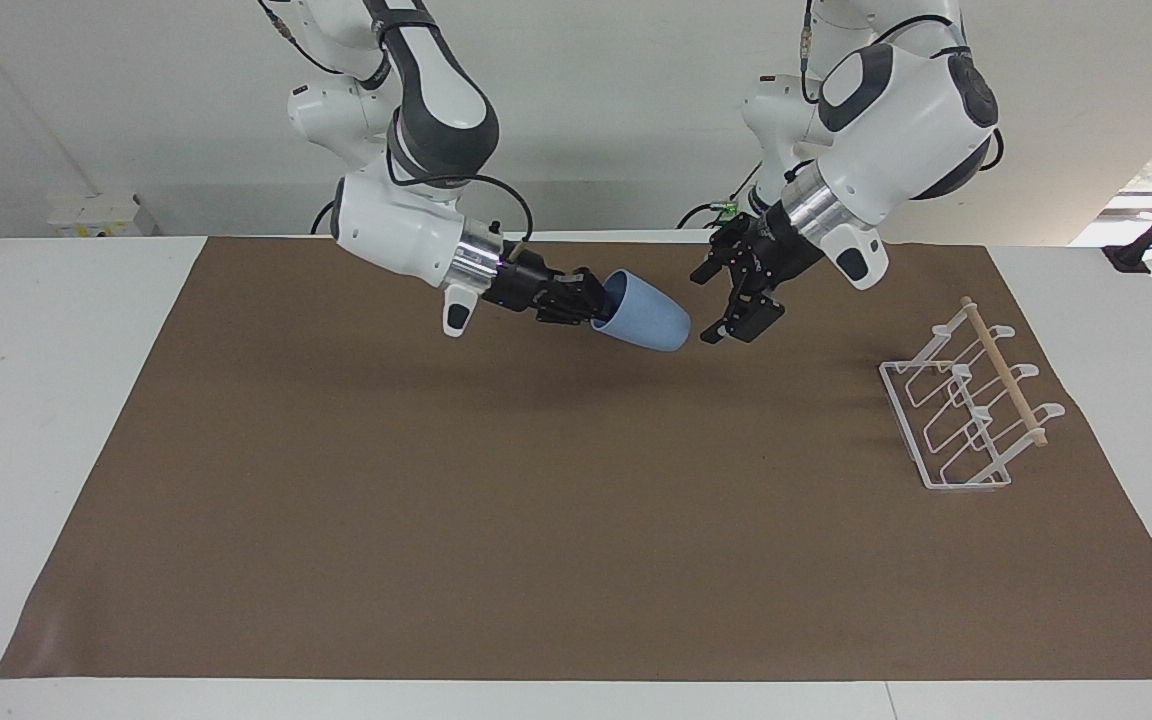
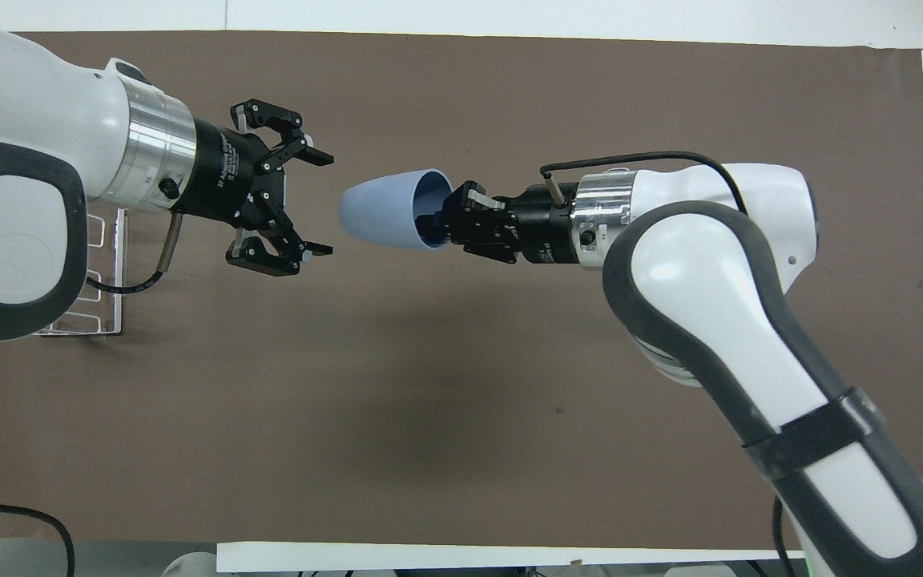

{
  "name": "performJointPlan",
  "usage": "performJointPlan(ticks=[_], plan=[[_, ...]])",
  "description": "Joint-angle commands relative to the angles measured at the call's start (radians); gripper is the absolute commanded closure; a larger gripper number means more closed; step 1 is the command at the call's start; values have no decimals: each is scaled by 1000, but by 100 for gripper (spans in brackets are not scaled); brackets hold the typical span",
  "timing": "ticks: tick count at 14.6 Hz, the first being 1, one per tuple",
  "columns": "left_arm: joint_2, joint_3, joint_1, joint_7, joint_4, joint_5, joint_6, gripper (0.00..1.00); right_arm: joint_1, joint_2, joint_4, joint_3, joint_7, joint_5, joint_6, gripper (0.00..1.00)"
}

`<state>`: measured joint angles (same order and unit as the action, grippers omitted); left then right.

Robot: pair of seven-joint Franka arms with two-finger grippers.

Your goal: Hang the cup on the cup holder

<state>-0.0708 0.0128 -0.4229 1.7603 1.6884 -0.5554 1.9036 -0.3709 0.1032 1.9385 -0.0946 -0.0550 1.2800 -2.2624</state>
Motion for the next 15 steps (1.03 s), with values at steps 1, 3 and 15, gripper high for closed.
performJointPlan(ticks=[1,3,15], plan=[[-15,-11,-19,2,25,-21,26,1,-52,6,-3,4,-44,25,-58,100],[-18,-11,-36,2,50,-21,25,3,-69,7,-3,4,-58,25,-68,100],[-18,-17,-42,10,47,122,0,100,-36,3,-9,9,-60,24,-65,1]])
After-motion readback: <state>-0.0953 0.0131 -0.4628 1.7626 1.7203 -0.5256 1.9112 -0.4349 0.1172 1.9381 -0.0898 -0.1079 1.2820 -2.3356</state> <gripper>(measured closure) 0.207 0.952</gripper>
